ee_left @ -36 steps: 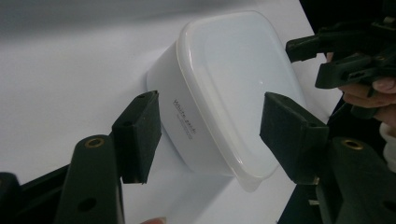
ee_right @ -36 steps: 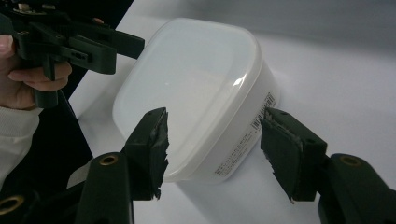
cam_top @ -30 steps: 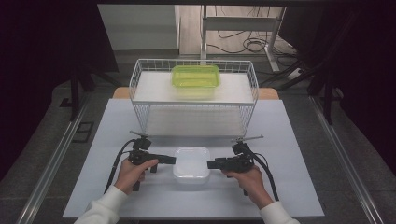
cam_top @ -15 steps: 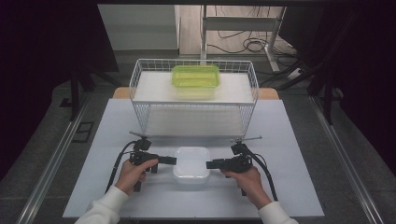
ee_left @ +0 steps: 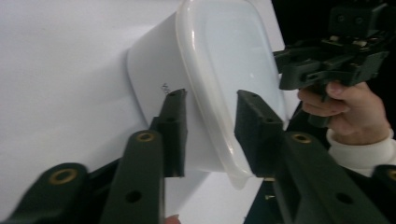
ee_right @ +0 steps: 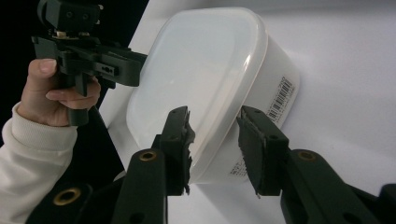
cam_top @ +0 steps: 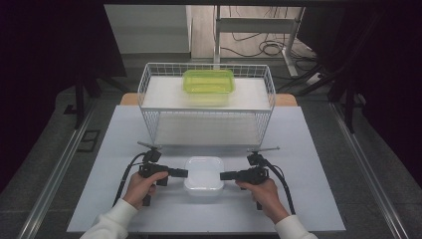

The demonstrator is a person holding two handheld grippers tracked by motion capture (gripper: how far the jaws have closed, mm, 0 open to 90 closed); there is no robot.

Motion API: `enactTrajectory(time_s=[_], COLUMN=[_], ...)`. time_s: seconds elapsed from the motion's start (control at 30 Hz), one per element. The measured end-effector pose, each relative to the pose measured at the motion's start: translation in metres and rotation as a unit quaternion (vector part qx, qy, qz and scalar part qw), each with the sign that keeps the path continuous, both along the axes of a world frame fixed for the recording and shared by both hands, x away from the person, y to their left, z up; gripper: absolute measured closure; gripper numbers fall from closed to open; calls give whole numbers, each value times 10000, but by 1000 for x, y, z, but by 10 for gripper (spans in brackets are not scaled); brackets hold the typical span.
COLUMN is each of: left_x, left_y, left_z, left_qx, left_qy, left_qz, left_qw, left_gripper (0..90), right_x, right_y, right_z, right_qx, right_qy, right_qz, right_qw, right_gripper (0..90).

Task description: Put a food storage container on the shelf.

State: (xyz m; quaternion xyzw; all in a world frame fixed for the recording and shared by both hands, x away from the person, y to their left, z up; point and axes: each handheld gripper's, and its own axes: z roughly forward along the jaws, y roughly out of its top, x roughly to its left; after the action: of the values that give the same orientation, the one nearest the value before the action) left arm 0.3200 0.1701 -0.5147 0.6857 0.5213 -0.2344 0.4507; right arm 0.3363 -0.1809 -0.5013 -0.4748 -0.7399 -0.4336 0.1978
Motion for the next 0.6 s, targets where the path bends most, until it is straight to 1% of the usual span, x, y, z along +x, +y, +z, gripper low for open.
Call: enactTrajectory(time_s=[0.07,0.27,0.37,0.43,0.6], left_x=[0,-2,-3,-4,-5], left_y=[0,1,1,2,2], left_z=[0,0,1,2,3], left_qx=[-17,-111,-104,-99,-114], left_qy=[9,67,42,13,-31], left_qz=[19,78,113,86,100], left_qw=[10000,9999,9999,9999,9999], left_gripper=[681,712,721,730,750], right_x=[0,1,0,-1,-1], right_y=[-1,-3,-3,-4,-5], right_z=[0,-2,-2,-1,1], right_qx=[39,190,222,232,252], right_qy=[33,227,228,259,234], right_qz=[-15,-99,-109,-116,-139], right_qw=[10000,9995,9994,9993,9993], right_gripper=[650,678,690,703,727])
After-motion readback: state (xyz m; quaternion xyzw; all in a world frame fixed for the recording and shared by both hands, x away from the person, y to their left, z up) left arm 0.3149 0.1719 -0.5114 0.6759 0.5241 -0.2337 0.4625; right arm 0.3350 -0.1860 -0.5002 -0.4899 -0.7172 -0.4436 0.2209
